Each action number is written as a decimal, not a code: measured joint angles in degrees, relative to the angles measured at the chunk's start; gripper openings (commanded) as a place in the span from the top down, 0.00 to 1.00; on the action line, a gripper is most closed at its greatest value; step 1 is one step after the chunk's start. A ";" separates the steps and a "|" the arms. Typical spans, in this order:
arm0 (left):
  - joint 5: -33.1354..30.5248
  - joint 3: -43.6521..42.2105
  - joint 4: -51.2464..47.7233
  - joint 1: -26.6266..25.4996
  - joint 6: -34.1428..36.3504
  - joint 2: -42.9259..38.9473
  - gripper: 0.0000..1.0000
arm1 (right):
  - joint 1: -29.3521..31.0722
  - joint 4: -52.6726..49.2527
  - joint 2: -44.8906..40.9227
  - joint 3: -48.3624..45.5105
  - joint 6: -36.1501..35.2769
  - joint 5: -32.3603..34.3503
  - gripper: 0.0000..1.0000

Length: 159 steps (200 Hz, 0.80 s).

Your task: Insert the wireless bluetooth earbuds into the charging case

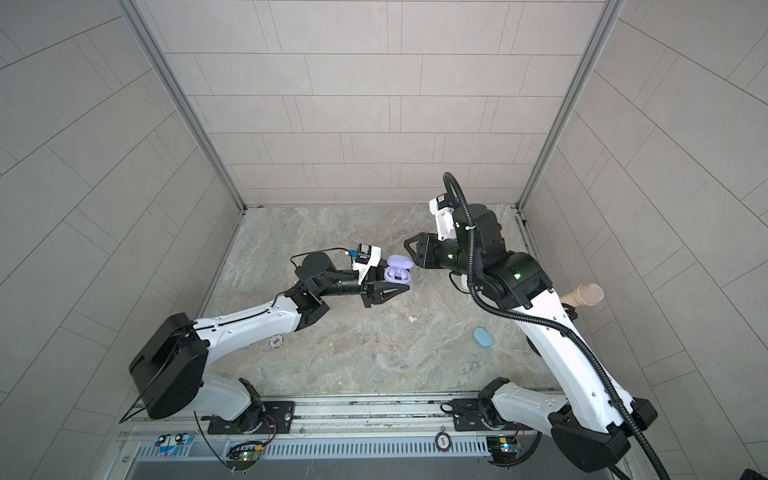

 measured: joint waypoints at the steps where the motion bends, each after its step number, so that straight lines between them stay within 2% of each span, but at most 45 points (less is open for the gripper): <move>1: 0.02 0.00 0.00 0.00 0.00 0.00 0.89 | 0.00 -0.04 0.07 0.02 0.00 -0.07 0.64; 49: 0.26 -0.02 -1.18 0.00 0.87 -0.11 0.89 | 0.39 -1.51 1.05 0.28 -0.11 -3.78 0.68; 132: 0.52 -0.02 -3.08 0.00 1.97 -0.11 0.89 | 3.65 -2.51 -4.33 -7.04 2.14 -4.15 0.68; 141: 0.66 -0.02 -3.50 0.00 2.14 -0.11 0.89 | 4.17 -3.43 -4.09 -6.45 1.97 -3.65 0.65; 159: 0.63 0.00 -4.98 0.00 3.30 -0.22 0.89 | 4.90 -5.53 -3.50 -5.05 1.86 -2.67 0.46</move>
